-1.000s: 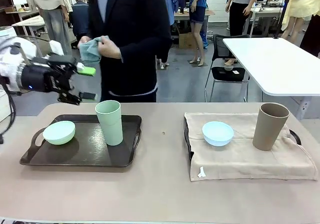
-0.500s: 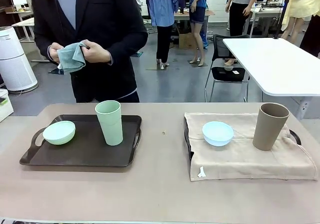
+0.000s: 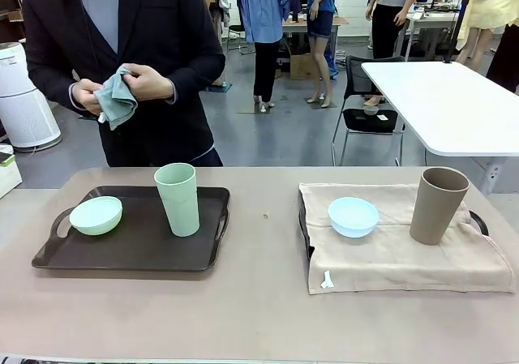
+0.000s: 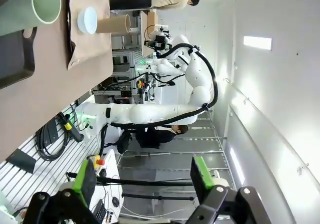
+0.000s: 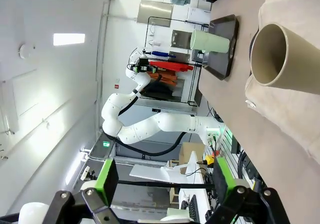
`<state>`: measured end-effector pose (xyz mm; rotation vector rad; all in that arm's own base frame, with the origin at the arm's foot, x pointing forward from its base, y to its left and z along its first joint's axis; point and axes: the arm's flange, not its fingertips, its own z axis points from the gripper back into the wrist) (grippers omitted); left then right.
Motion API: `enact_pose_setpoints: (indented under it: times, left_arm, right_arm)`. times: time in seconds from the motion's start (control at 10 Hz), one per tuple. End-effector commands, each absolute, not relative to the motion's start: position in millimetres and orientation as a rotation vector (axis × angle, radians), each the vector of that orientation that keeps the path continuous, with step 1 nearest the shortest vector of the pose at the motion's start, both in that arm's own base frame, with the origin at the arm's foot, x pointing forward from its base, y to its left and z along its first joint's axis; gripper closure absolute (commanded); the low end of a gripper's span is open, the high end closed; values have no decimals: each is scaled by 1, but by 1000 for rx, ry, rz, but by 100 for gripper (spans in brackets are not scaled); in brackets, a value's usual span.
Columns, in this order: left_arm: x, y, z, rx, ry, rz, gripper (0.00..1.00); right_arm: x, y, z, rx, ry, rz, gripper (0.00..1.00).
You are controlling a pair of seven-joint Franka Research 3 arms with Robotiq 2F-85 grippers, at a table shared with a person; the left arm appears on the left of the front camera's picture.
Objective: Set up a tray with a mat and arrange the tableware.
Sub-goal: Pick up the Picnic Bowl and Reusable plastic cup from the Handle tray in front of the human's position and hold them in the air.
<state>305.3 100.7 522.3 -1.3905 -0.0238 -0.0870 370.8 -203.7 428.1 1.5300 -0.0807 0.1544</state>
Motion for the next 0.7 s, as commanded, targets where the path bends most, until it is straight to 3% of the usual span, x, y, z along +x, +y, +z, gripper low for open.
enact_pose_setpoints:
  times: [0.0, 0.6]
  left_arm:
    - [303, 98, 521, -1395, -45, -81, 0]
    - [303, 98, 521, -1395, -45, -81, 0]
  right_arm:
    - [372, -203, 430, 1530, -84, 159, 0]
    - [372, -203, 430, 1530, -84, 159, 0]
